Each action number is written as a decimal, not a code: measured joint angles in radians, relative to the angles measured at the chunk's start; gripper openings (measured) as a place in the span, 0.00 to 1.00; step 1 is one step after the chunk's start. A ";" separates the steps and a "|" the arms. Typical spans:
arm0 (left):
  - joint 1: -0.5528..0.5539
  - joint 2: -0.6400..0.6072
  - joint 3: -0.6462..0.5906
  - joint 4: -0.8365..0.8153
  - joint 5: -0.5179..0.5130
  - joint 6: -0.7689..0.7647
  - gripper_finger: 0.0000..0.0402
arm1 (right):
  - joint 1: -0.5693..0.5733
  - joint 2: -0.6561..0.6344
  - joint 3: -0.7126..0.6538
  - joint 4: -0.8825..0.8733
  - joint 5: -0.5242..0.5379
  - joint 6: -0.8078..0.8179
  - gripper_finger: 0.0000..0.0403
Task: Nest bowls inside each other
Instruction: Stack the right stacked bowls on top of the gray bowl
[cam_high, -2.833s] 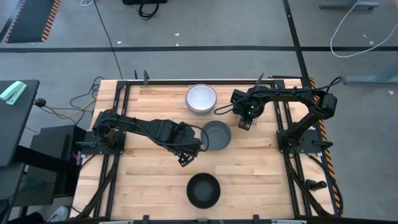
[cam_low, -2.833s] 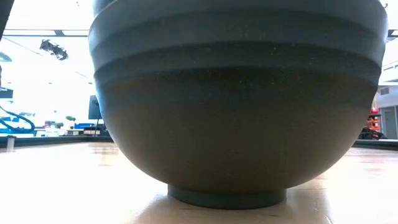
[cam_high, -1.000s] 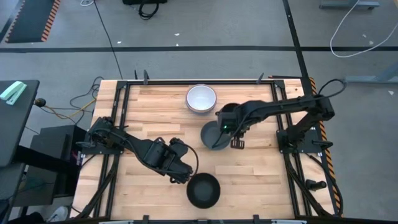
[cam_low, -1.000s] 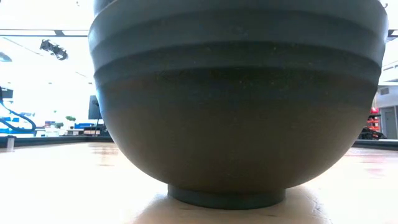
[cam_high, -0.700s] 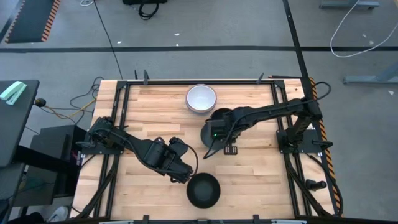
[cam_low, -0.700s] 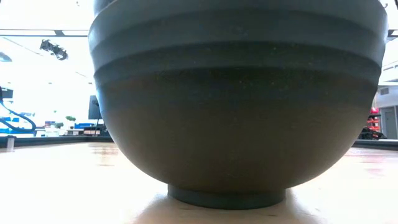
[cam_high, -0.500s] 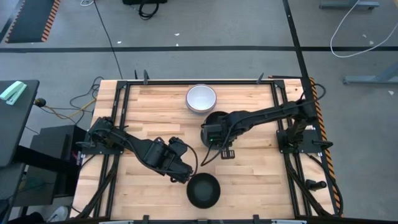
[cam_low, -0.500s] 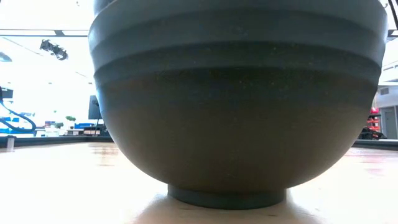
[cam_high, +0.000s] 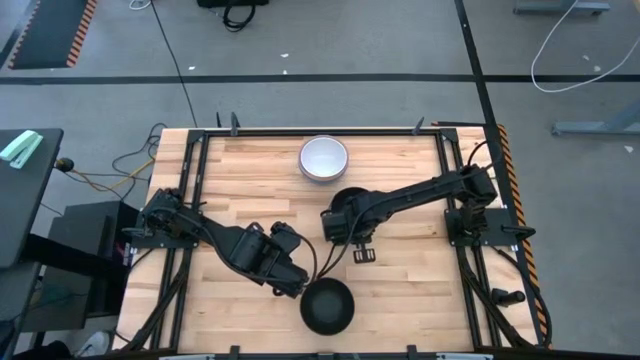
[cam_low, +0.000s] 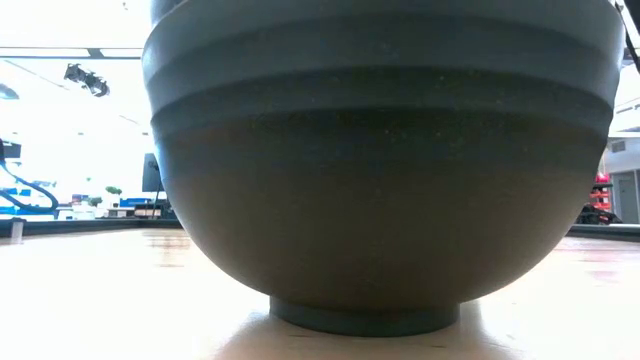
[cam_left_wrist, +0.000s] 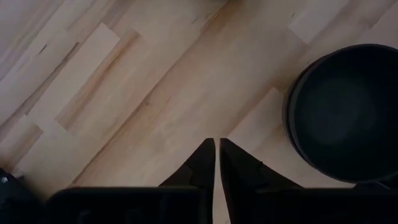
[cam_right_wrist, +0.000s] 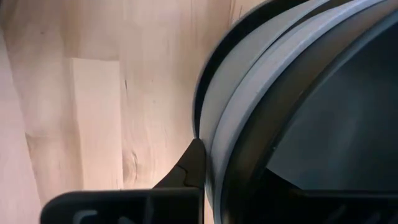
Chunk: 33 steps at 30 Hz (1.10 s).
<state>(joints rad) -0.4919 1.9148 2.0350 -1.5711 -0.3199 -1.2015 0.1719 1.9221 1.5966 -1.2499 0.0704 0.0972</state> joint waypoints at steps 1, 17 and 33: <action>0.000 0.000 0.000 0.000 -0.001 0.000 0.08 | 0.001 0.000 -0.003 0.000 0.001 0.006 0.07; -0.006 0.000 0.000 0.000 -0.047 0.008 0.07 | -0.004 -0.005 -0.137 0.078 0.076 0.088 0.07; -0.006 0.000 0.000 0.000 -0.047 0.009 0.05 | 0.008 -0.005 -0.138 0.088 0.066 0.140 0.15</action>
<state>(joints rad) -0.4976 1.9148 2.0350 -1.5711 -0.3664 -1.1927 0.1798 1.9167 1.4586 -1.1623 0.1367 0.2373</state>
